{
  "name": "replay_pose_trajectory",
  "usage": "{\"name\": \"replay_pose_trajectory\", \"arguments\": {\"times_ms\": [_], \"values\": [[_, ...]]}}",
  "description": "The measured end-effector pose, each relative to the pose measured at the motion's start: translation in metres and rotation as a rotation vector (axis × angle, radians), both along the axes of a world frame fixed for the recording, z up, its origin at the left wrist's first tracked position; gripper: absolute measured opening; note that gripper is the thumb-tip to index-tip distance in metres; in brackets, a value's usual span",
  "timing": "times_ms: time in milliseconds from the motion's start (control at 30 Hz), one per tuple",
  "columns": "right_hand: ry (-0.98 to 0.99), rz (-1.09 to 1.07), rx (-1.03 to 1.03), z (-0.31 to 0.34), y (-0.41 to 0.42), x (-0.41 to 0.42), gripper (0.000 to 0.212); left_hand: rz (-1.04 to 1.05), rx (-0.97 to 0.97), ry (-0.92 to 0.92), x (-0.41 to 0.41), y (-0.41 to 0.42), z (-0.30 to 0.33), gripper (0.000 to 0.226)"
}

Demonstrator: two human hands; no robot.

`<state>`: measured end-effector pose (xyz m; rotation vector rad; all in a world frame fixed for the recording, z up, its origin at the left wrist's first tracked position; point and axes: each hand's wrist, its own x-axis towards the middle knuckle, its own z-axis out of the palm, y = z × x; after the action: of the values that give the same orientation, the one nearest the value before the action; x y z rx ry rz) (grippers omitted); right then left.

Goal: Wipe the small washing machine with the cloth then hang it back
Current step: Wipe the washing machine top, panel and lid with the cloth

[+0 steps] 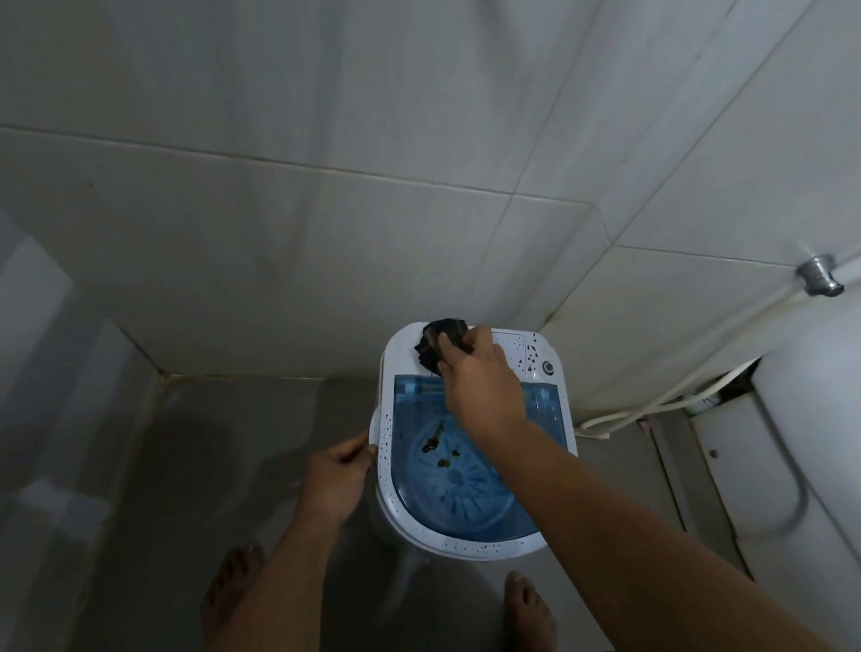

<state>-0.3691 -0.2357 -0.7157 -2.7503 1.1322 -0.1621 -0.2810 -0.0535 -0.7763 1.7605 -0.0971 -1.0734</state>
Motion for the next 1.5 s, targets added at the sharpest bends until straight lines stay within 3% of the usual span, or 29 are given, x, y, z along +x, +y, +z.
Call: {"name": "replay_pose_trajectory", "arguments": {"times_ms": [300,400,533,600,700,800,900,1000,1133,1267,1433,1500], "values": [[0.187,0.091,-0.044,0.019,-0.001,-0.001,0.047,0.032,-0.001,0.027,-0.001,-0.004,0.006,0.030],[0.270,-0.034,0.027,0.037,-0.031,0.030,0.033,0.023,0.002,0.031,-0.002,-0.002,0.010,0.029],[0.280,-0.217,0.259,0.055,-0.055,0.055,0.036,0.004,-0.001,0.036,-0.004,-0.001,0.017,0.032],[0.299,-0.195,0.222,0.053,-0.051,0.055,0.035,0.020,-0.013,0.029,-0.005,-0.002,0.020,0.032],[0.205,-0.088,0.076,0.032,-0.035,0.037,0.032,0.036,-0.027,0.046,-0.006,-0.002,0.022,0.032],[0.082,-0.004,0.049,0.012,-0.013,0.011,0.045,0.035,-0.020,0.042,-0.005,-0.001,0.019,0.034],[0.128,0.139,-0.012,0.003,0.012,-0.008,0.058,0.041,-0.028,0.032,-0.005,-0.002,0.022,0.033],[0.160,0.239,-0.057,0.006,0.007,-0.013,0.051,0.032,-0.033,0.024,-0.006,-0.003,0.024,0.033],[0.072,0.058,0.038,0.020,-0.022,0.006,0.033,0.011,-0.017,0.010,-0.005,-0.002,0.022,0.033],[-0.027,-0.071,0.078,0.016,-0.005,0.020,0.034,-0.007,0.002,0.014,-0.004,-0.001,0.019,0.032],[0.018,0.246,0.057,0.002,0.028,-0.001,0.043,-0.012,0.013,0.008,-0.002,-0.001,0.015,0.029],[0.033,0.253,-0.008,0.005,0.008,0.001,0.044,-0.002,0.009,0.018,-0.003,-0.001,0.014,0.028]]}}
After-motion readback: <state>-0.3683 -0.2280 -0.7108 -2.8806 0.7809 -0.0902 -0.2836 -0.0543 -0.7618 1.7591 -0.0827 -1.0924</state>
